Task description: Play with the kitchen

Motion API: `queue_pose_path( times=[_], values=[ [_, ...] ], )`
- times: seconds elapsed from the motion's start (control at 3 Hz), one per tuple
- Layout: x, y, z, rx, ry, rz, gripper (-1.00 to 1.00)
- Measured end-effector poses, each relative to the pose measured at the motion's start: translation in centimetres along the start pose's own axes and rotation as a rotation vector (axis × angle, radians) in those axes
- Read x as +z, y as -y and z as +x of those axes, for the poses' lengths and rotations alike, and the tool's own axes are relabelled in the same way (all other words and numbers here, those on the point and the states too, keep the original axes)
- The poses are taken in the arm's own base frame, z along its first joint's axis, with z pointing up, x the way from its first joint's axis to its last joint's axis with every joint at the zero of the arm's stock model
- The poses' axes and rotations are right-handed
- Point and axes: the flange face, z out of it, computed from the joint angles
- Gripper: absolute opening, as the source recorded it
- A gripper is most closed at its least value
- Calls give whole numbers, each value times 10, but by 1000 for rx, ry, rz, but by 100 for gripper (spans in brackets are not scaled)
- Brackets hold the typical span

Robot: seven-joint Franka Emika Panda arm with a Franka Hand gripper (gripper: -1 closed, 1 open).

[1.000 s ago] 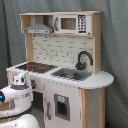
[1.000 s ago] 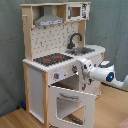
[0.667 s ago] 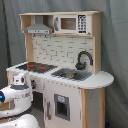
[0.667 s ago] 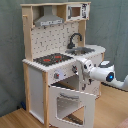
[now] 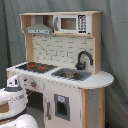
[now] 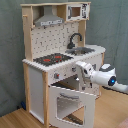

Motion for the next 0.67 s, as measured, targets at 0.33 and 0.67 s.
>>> queue_pose_path(
  times=[0.33,0.67],
  values=[
    [-11,10,5,-53,25,-25,100],
    [-28,17,15,-56,35,-49,100]
  ],
)
